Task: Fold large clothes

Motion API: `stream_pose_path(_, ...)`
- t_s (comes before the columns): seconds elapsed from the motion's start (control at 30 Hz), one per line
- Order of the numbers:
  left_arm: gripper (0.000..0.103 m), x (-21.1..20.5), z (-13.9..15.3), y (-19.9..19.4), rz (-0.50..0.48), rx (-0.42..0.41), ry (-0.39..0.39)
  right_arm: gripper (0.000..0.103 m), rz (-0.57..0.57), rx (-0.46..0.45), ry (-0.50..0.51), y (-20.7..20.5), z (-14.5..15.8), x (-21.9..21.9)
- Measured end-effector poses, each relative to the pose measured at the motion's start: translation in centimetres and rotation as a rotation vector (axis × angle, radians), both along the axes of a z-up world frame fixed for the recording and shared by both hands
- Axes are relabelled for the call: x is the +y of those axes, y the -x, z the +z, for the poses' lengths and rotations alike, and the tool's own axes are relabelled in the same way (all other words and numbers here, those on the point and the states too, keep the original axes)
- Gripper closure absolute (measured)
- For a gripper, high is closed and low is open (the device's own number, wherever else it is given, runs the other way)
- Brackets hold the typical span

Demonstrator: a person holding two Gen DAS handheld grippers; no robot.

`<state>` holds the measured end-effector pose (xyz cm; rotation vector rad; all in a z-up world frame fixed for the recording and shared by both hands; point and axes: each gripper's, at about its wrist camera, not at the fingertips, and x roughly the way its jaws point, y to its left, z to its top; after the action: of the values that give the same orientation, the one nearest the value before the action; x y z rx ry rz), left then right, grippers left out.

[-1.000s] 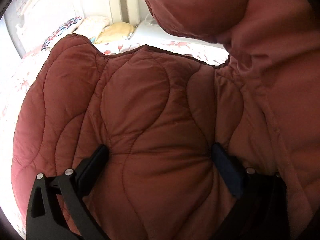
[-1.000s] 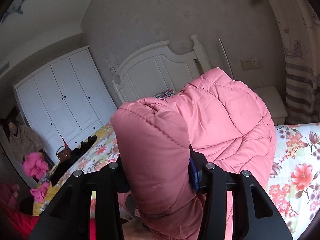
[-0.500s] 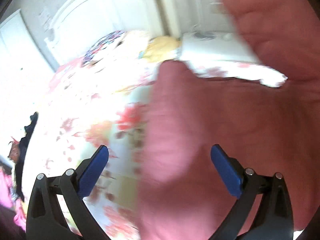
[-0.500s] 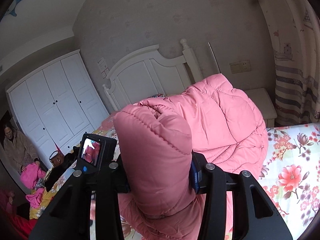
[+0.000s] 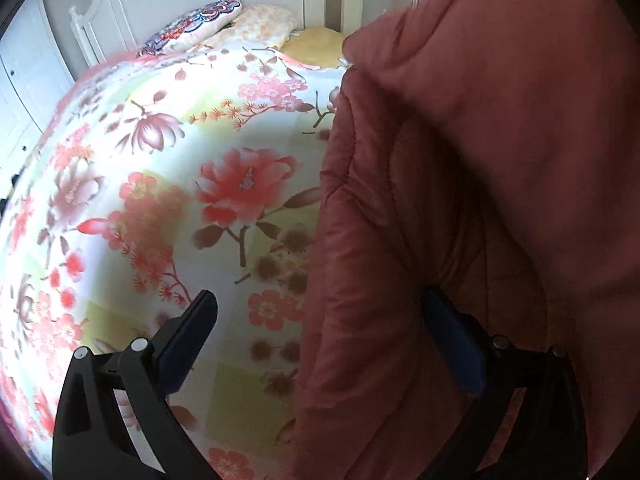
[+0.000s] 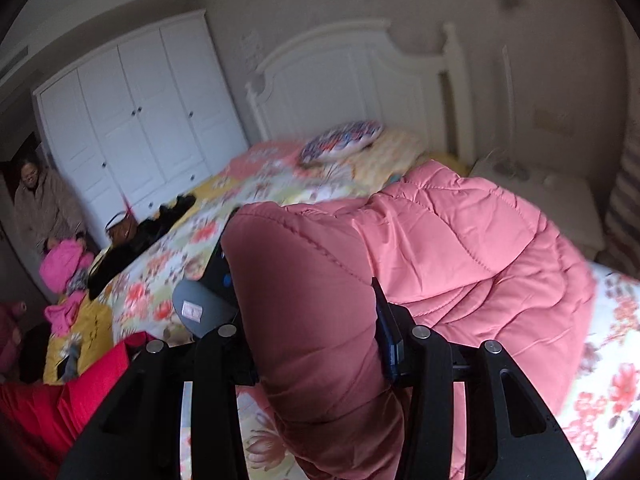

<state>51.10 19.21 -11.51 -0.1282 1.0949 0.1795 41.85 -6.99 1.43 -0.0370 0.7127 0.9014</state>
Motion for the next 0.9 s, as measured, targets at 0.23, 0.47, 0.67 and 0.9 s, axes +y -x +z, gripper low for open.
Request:
stream_pose_path(0.23, 0.002, 3.2, 0.8, 2.9, -0.1, -0.017, -0.04, 0.059, 0.049, -0.004, 0.056, 1.1, -2.0, 2.2)
stream_pose_path(0.47, 0.002, 5.7, 3.2, 5.3, -0.104, -0.028, -0.231, 0.057, 0.045, -0.066, 0.181, 2.6, -3.4, 3.8)
stream_pose_path(0.67, 0.002, 8.9, 5.9, 6.0, -0.018, -0.048, -0.254, 0.051, 0.074, -0.146, 0.327, 4.3, -5.5, 6.4)
stream_pose_path(0.9, 0.002, 5.3, 12.0, 3.8, -0.125, -0.153, -0.27, 0.048, 0.081, -0.264, 0.48, 5.8, -7.5, 8.1)
